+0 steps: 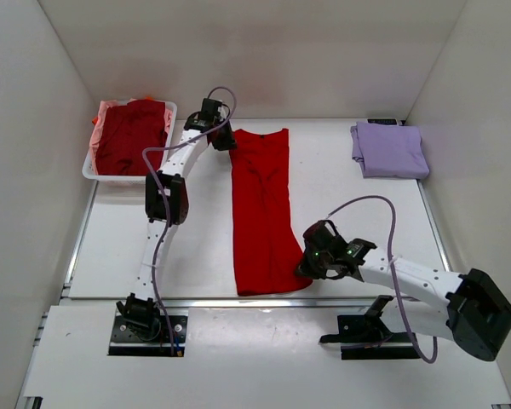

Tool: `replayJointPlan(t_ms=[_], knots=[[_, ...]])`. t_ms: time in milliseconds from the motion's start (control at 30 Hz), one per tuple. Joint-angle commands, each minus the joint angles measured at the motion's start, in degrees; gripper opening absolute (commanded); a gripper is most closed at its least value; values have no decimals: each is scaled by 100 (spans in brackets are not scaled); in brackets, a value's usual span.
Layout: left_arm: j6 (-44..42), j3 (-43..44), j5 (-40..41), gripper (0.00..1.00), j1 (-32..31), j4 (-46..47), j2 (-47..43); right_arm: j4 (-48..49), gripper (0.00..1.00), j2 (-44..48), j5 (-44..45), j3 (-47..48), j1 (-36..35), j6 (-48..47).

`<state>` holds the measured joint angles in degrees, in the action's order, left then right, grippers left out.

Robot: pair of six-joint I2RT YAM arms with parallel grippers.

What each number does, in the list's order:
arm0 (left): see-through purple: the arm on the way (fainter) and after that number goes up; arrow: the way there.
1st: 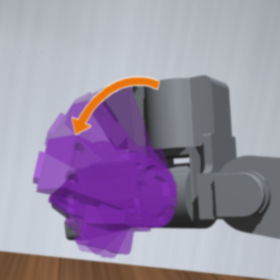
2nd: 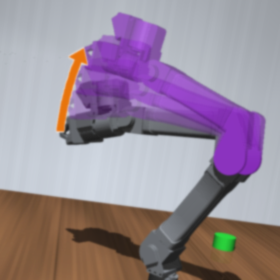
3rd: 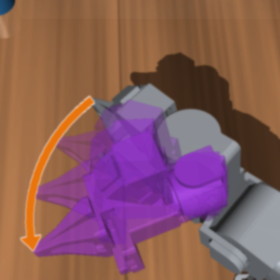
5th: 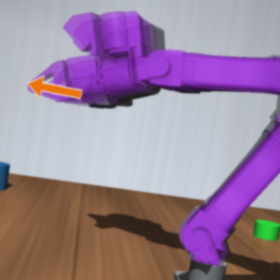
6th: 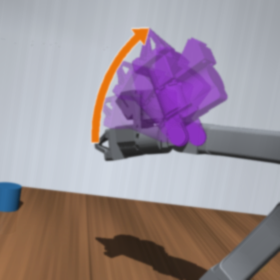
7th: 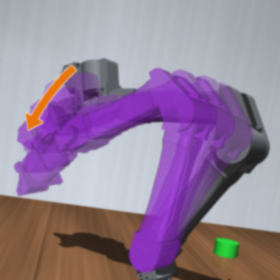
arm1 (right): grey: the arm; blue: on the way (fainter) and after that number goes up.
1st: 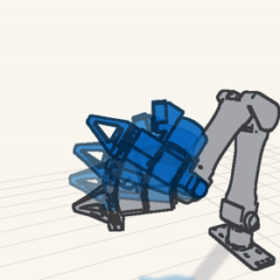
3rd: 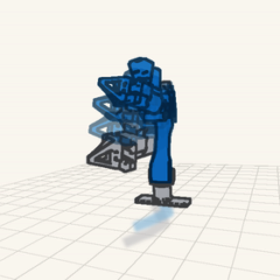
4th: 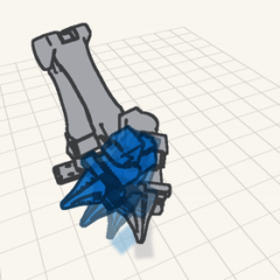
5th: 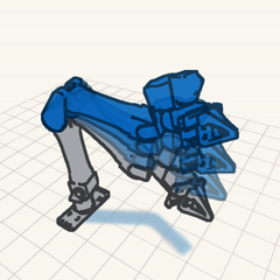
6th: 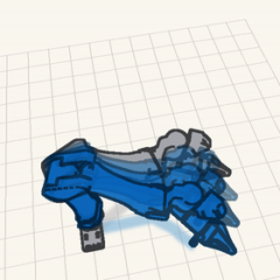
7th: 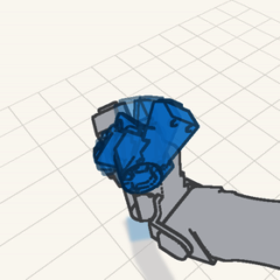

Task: Fold and stack the t-shirts
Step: Rotate the tshirt 90 degrees

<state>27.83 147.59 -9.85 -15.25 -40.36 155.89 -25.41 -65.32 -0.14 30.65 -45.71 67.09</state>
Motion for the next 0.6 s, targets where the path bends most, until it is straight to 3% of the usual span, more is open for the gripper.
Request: replayJointPlan(t_ms=[0, 67, 167, 200, 233, 333, 433, 567], knots=[[-330, -247, -157, 28, -224, -323, -1446, 61, 0, 344, 533, 204, -175, -782], [-638, -870, -79, 38, -399, -647, -1921, 116, 0, 397, 655, 195, 0, -1309], [-885, -3081, 0, 48, -672, -299, -3603, 369, 0, 441, 813, 170, 430, -2339], [-842, -4209, 0, 52, -725, 103, -3975, 474, 3, 493, 596, 160, 788, -2724], [-763, -5291, -26, 53, -795, 560, -4675, 536, 13, 476, 255, 91, 983, -2919], [-613, -7369, -9, 58, -1032, 1047, -6162, 712, 44, 703, -293, -85, 1583, -3210], [-386, -8882, 0, 61, -1340, 1328, -7220, 722, 59, 933, -398, -243, 1627, -3361], [308, -10632, -79, 66, -1560, 1900, -8450, 818, 65, 1126, -1004, -629, 1768, -3334]])
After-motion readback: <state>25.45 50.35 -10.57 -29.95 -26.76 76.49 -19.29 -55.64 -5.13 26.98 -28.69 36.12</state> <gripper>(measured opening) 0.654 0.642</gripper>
